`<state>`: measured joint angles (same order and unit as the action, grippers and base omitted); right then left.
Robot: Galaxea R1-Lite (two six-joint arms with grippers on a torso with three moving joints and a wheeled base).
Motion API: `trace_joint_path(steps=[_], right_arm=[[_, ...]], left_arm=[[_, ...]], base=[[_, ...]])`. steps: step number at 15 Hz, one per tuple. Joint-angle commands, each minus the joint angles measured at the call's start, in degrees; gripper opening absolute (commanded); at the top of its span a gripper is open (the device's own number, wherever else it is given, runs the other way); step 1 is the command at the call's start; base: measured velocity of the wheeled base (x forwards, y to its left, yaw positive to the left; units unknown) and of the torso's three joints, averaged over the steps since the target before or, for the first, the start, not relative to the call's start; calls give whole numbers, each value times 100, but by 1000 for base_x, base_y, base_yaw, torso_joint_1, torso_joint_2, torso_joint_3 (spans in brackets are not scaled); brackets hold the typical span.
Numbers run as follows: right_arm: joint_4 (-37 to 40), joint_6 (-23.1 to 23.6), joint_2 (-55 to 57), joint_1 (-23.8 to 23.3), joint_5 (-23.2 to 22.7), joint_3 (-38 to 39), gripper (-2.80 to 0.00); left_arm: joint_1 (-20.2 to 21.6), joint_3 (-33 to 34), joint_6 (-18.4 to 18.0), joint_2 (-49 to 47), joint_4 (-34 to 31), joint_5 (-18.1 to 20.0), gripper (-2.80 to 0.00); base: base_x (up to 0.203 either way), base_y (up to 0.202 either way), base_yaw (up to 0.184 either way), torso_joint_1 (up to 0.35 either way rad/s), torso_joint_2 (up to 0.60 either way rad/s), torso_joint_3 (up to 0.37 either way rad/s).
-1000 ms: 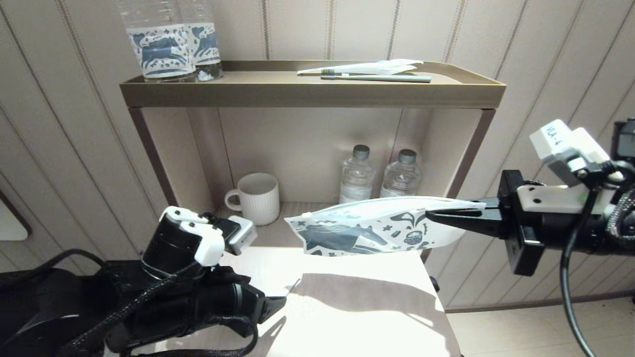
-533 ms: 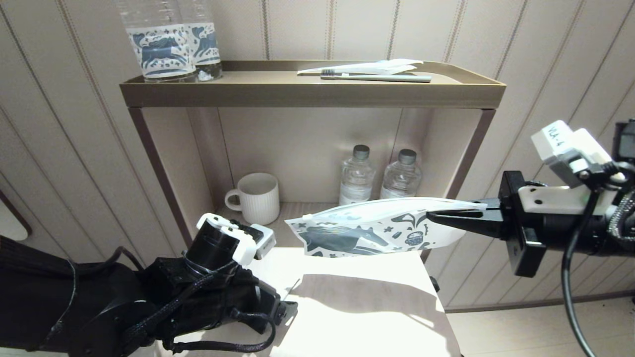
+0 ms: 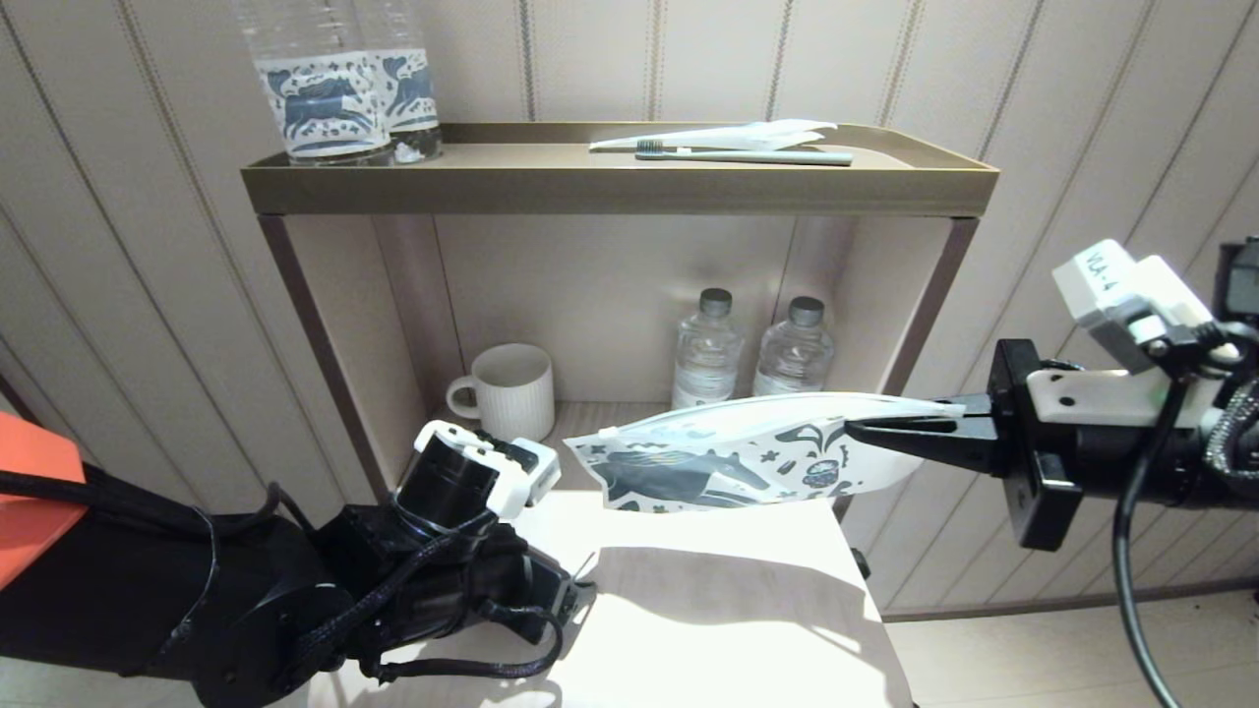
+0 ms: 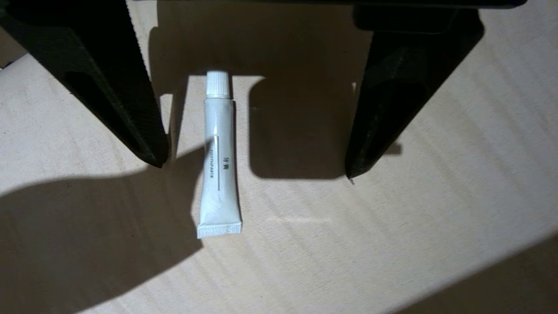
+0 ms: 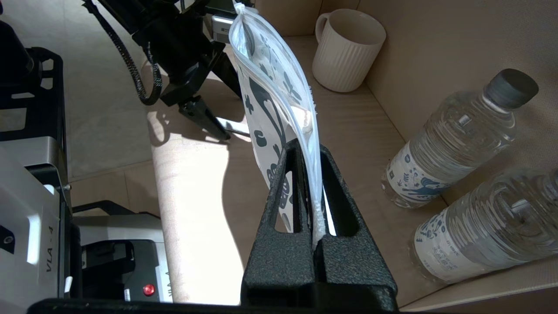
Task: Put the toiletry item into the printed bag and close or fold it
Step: Pick up the toothpaste, then place the toothpaste in the storage bag
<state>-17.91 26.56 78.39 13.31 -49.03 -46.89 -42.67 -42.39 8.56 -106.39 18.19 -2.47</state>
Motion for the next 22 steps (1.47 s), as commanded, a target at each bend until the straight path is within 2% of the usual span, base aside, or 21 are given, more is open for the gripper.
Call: trace_joint_path(steps=[1, 7, 10, 14, 16, 20, 22], right_arm=[[-19, 16, -7, -7, -28, -5, -280], [-11, 9, -95, -22, -28, -14, -280], [-11, 16, -95, -22, -28, -14, -280], [-28, 16, -87, 9, -28, 48, -280], [-37, 16, -104, 34, -28, 100, -280], [-64, 24, -51, 137, -28, 225, -280], [-72, 24, -60, 265, -19, 283, -280]], left_arm=[[-22, 33, 15, -47, -26, 19, -280], [-251, 79, 33, 39, -27, 0, -280], [-558, 189, 56, 360, -32, -149, -280], [-640, 225, 67, 934, -57, -236, -280], [-466, 226, 70, 1567, -63, -295, -280], [176, -60, -57, 2859, -261, -306, -280], [261, -395, -124, 3276, -331, -6, -280]], base=[[0, 0, 0, 0, 0, 0], [0, 0, 0, 0, 0, 0], [0, 0, 0, 0, 0, 0], [0, 0, 0, 0, 0, 0], [0, 0, 0, 0, 0, 0], [0, 0, 0, 0, 0, 0], [0, 0, 0, 0, 0, 0]])
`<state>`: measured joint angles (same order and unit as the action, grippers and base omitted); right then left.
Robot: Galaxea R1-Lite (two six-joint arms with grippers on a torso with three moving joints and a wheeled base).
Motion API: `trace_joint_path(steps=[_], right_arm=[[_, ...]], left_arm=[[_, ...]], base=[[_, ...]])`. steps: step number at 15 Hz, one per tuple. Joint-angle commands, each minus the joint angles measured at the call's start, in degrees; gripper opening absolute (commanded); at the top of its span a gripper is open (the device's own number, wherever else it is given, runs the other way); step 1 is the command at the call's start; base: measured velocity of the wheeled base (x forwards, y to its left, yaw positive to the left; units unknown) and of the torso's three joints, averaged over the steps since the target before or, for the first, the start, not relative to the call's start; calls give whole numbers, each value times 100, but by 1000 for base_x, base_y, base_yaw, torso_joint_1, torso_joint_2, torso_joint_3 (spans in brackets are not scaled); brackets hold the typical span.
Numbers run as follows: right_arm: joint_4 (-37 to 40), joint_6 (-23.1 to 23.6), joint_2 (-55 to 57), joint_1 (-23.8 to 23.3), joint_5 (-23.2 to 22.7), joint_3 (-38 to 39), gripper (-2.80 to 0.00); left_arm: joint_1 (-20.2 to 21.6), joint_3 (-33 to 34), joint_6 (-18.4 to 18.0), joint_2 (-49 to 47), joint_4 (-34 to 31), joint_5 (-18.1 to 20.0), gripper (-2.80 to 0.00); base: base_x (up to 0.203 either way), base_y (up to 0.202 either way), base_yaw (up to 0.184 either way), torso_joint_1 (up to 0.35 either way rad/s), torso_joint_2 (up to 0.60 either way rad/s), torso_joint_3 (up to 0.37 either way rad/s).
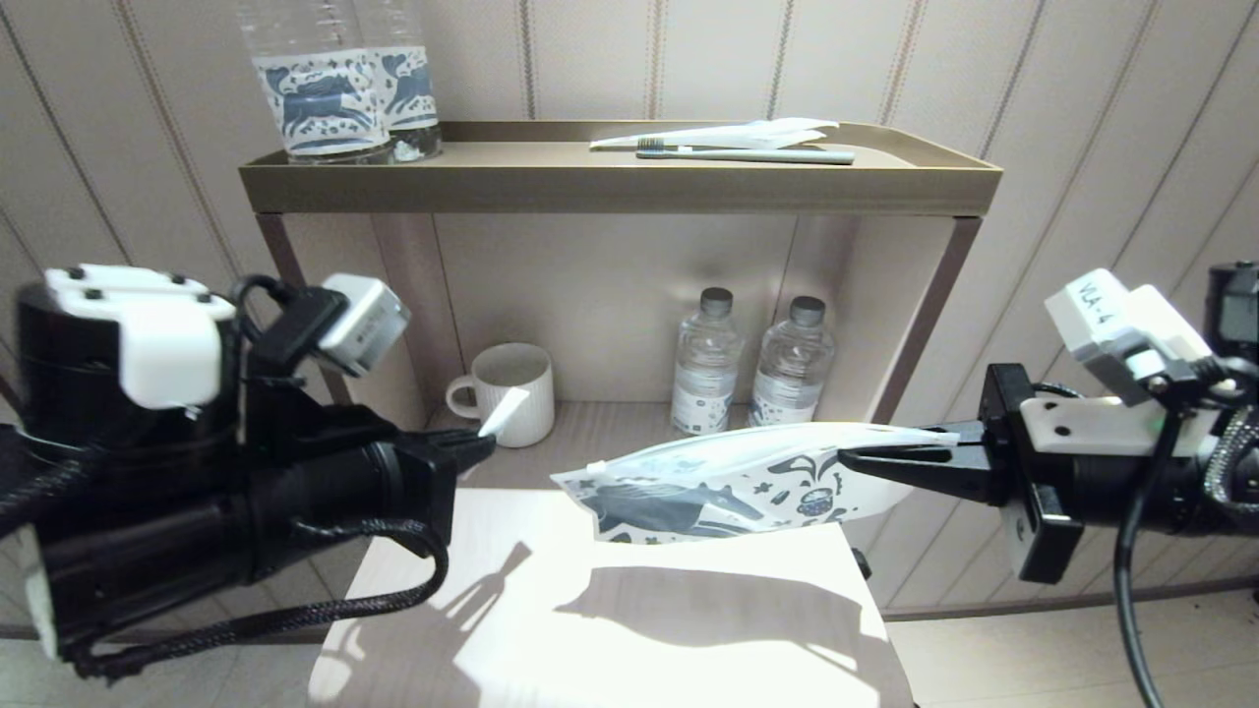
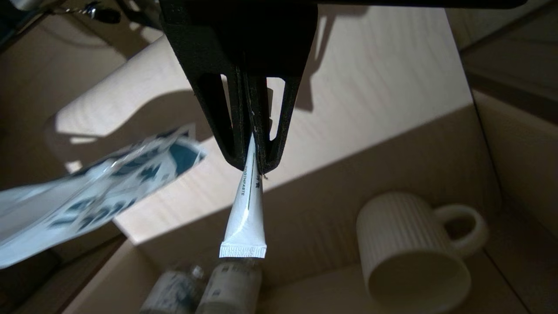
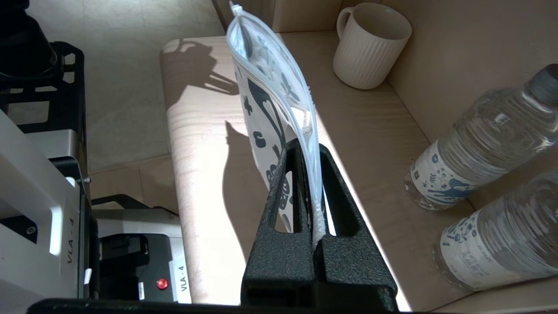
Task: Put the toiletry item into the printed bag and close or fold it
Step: Place the toothpaste in the storage bag
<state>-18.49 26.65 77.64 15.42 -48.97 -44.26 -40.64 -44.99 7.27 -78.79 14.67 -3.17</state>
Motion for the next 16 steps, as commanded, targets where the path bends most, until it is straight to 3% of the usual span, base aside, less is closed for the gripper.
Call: trace_joint_path(steps=[1, 4, 8, 12, 16], right_arm=[[-14, 16, 5, 67, -25, 31, -280], [-5, 16, 32, 259, -7, 101, -280], [-5, 16, 93, 278, -7, 93, -280], [-5, 25, 79, 278, -7, 75, -280], [-5, 25, 58, 278, -7, 75, -280]], left_arm=[[64, -397, -26, 583, 26, 465, -280], [-116, -1080, -82, 218, -80, 1343, -280], [-468, -1566, -208, -461, -126, 1809, -280], [-791, -1610, -315, -1014, -106, 2139, -280], [-853, -1574, -729, -1213, -130, 2438, -280]], base=[[0, 0, 0, 0, 0, 0], [0, 0, 0, 0, 0, 0], [0, 0, 0, 0, 0, 0], [0, 0, 0, 0, 0, 0], [0, 0, 0, 0, 0, 0]])
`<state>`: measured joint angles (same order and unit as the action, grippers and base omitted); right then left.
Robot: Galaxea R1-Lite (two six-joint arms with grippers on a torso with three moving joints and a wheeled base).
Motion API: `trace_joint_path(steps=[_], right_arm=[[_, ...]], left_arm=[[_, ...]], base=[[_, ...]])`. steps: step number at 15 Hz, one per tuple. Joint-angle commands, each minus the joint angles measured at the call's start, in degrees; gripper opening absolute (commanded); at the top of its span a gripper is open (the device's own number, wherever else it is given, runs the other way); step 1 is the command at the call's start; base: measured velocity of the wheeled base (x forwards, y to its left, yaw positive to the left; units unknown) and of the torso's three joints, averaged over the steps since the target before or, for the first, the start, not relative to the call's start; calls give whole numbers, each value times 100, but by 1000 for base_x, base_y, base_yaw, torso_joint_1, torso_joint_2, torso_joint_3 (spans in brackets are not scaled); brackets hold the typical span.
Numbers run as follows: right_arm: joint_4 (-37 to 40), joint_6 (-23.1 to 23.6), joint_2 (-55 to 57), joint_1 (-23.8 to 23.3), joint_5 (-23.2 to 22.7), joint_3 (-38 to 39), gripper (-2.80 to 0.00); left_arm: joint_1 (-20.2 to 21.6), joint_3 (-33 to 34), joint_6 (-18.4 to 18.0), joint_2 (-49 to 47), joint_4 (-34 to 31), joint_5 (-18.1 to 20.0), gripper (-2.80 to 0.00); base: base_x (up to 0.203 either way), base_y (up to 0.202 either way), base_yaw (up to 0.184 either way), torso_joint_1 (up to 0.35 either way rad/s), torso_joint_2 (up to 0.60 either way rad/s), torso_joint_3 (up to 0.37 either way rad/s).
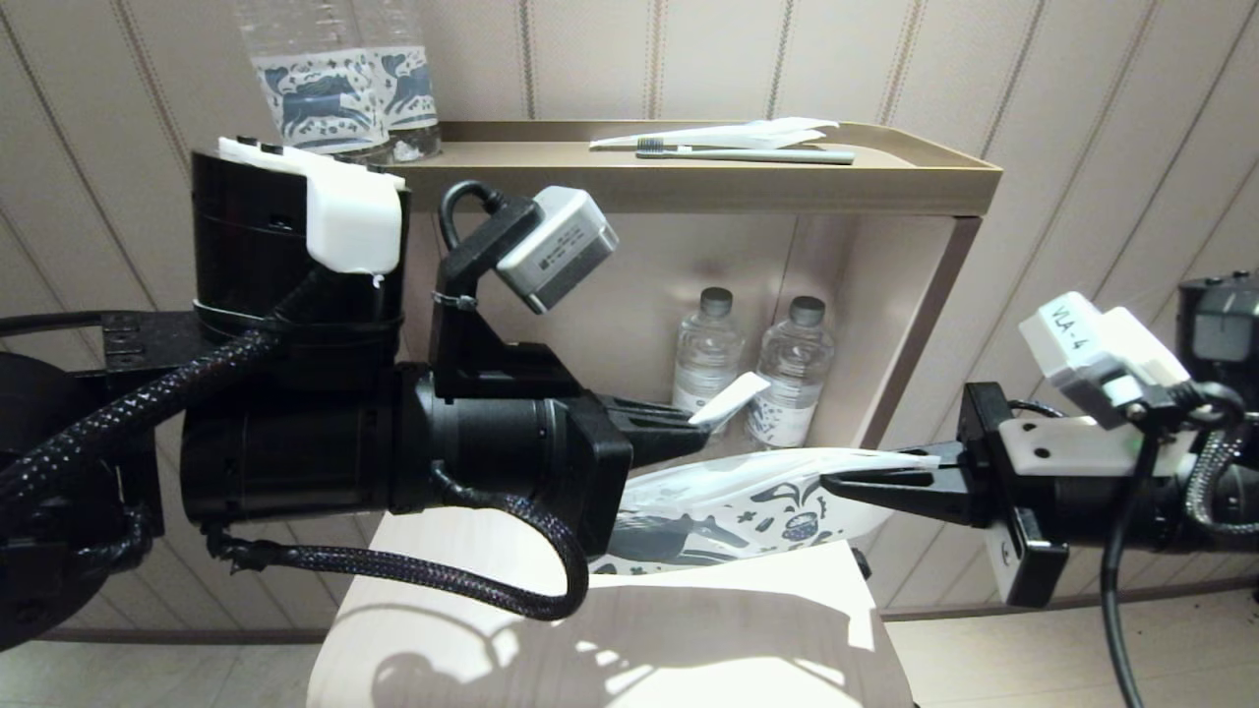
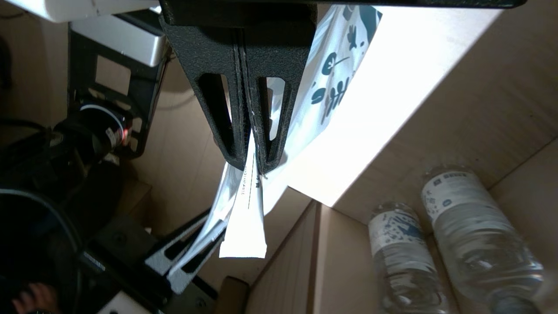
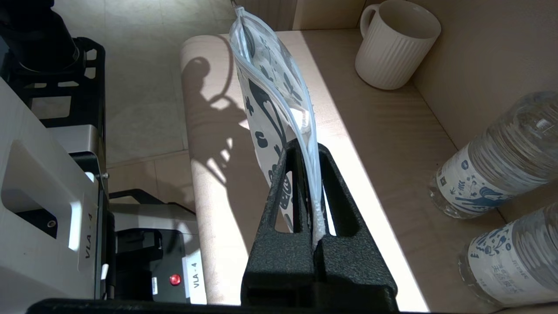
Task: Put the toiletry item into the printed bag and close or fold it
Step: Place the toothpaste in the storage bag
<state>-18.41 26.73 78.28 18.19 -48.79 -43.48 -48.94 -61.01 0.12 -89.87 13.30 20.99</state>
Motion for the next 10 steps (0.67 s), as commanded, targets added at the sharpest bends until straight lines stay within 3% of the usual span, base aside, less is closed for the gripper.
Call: trace_joint_path(steps=[1, 10], right_arm=[[-13, 16, -5, 0, -26, -2, -280], [-14, 16, 33, 0, -26, -11, -280]], left_arm=[[-37, 52, -35, -142, 6, 29, -280], [-225, 449, -319, -180, 50, 37, -280]], base=[[0, 0, 0, 0, 0, 0], [0, 0, 0, 0, 0, 0]])
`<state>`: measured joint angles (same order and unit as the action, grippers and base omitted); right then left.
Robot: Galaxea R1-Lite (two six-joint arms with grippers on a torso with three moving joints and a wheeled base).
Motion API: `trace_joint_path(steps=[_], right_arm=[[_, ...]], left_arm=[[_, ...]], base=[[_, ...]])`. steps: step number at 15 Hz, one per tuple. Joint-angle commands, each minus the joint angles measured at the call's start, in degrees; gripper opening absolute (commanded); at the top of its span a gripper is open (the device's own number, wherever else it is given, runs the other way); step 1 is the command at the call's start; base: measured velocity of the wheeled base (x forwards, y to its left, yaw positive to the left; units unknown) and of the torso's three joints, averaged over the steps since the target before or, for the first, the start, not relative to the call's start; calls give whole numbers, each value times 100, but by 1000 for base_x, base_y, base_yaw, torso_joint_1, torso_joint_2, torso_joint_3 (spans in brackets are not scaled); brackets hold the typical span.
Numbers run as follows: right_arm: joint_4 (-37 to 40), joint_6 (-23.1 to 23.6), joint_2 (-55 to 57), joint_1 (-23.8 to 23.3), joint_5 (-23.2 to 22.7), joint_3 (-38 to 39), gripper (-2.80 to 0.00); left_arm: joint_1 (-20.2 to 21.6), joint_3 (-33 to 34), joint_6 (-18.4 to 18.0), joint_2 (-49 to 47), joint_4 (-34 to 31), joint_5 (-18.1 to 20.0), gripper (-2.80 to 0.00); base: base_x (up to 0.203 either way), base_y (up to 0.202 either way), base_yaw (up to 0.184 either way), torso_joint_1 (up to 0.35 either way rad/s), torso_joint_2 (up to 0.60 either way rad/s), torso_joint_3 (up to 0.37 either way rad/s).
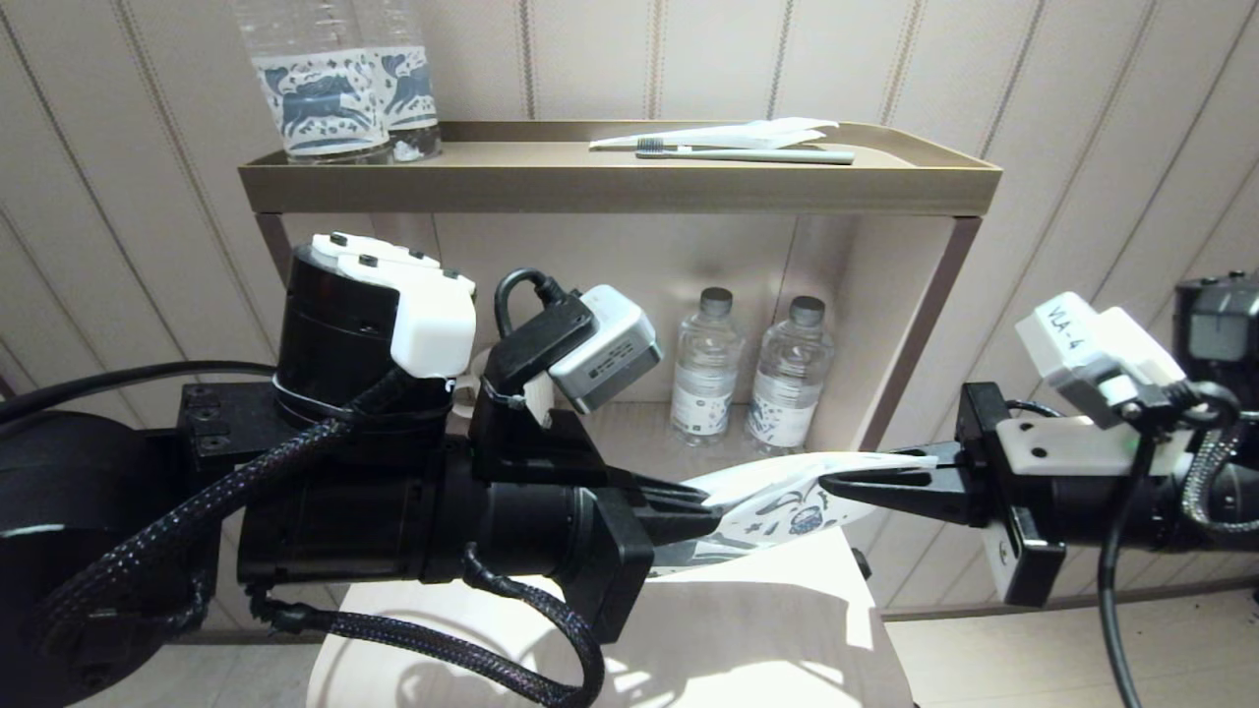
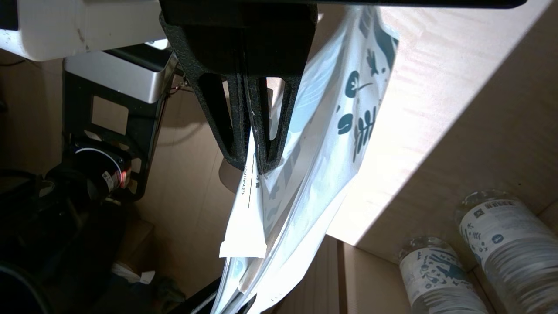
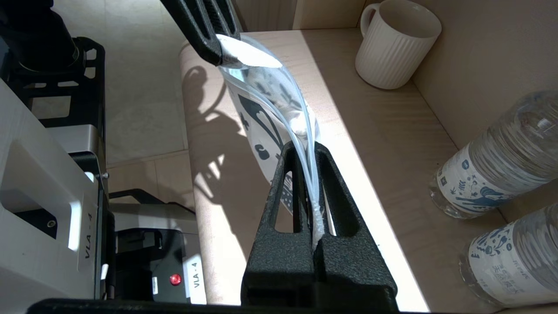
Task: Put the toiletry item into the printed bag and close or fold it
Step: Place the toothpaste in the storage bag
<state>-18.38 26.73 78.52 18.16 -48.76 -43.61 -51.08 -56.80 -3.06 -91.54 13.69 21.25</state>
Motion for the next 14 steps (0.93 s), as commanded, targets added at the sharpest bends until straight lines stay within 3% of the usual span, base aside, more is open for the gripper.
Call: trace_joint_path(steps=[1, 14], right_arm=[[-11, 16, 5, 3, -28, 1, -280], [-7, 23, -56, 100, -37, 45, -280]], left_arm=[[-7, 28, -2, -21, 14, 11, -280], [-60, -165, -221, -470, 28, 11, -280]], base=[[0, 0, 0, 0, 0, 0], [0, 0, 0, 0, 0, 0]])
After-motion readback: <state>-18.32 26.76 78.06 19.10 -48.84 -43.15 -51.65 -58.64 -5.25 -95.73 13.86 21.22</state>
